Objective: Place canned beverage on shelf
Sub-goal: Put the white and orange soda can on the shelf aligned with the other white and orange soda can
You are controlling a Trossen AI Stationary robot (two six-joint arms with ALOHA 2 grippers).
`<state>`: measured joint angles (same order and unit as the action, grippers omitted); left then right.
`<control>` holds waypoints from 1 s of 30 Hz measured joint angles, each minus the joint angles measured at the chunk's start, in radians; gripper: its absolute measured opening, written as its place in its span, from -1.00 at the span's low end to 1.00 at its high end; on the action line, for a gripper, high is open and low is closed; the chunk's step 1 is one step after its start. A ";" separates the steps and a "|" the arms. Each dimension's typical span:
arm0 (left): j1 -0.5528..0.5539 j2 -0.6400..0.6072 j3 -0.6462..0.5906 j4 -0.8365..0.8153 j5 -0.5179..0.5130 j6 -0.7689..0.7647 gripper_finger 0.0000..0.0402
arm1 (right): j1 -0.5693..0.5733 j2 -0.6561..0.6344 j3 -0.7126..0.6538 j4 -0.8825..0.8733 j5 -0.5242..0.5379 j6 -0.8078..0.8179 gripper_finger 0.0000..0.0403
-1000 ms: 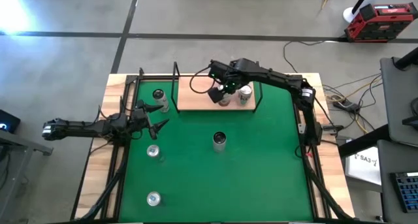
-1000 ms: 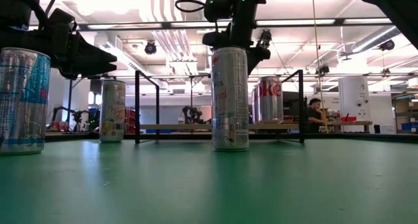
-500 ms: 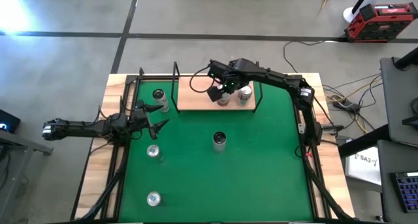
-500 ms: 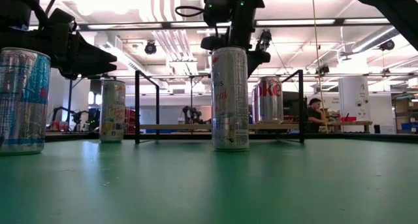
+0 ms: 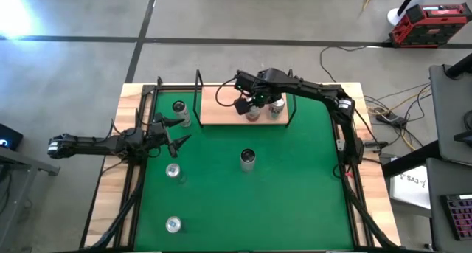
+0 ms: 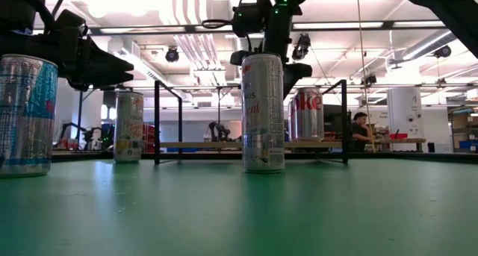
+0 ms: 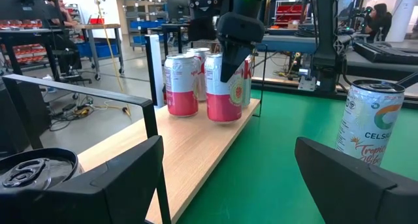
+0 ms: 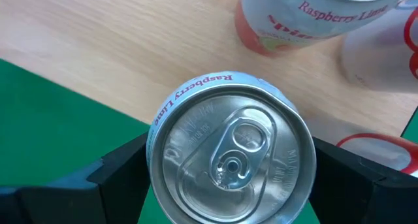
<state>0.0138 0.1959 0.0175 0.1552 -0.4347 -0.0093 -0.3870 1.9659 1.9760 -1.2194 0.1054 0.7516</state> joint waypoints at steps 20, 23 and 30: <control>0.000 0.000 0.000 0.000 0.000 0.000 0.65 | -0.006 -0.004 -0.056 0.059 0.029 0.036 0.62; 0.000 0.000 0.000 0.000 0.000 0.000 0.65 | -0.009 -0.004 -0.055 0.055 0.029 0.036 0.62; 0.000 0.000 0.000 0.000 0.000 0.000 0.65 | -0.013 -0.008 -0.055 0.050 0.029 0.035 0.62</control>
<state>0.0135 0.1959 0.0174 0.1551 -0.4347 -0.0093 -0.4000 1.9583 1.9209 -1.1694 0.1341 0.7867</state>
